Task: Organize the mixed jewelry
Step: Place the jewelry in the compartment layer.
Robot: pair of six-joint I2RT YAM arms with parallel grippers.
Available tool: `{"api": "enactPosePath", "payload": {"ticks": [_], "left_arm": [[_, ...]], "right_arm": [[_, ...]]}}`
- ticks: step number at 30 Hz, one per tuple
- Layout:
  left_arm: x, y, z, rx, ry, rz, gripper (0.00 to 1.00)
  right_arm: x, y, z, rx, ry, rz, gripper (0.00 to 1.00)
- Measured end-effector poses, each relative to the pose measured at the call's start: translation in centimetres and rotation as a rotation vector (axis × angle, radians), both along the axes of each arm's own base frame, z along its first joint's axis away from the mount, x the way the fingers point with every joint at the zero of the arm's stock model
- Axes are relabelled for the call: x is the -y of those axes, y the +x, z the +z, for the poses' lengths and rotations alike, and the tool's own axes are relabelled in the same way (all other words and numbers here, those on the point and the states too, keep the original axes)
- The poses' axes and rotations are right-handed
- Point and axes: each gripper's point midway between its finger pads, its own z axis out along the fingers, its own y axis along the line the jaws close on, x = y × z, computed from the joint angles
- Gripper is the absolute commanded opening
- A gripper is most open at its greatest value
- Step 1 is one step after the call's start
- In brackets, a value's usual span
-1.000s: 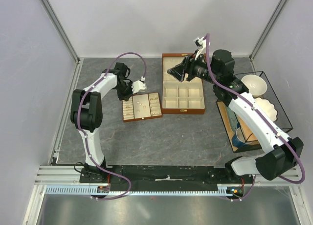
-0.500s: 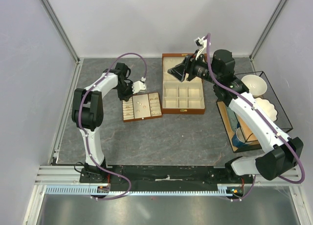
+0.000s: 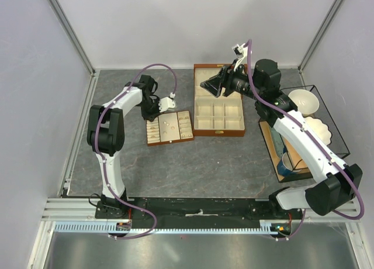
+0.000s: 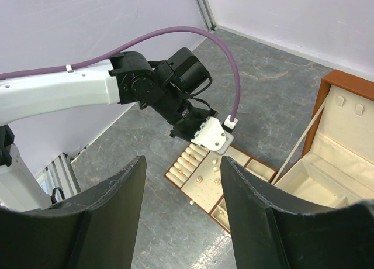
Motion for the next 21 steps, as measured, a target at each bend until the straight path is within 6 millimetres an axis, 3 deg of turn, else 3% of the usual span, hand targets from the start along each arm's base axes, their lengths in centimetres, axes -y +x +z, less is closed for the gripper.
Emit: {"api": "enactPosePath", "payload": {"ticks": [14,21], "left_arm": [[0.1,0.6,1.0,0.038,-0.009,0.002,0.35],[0.3,0.9,3.8,0.098,-0.034,0.018,0.45]], "right_arm": [[0.0,0.0,-0.3,-0.003,0.000,0.001,0.62],[0.0,0.0,-0.4,-0.005,-0.003,0.000,0.64]]}}
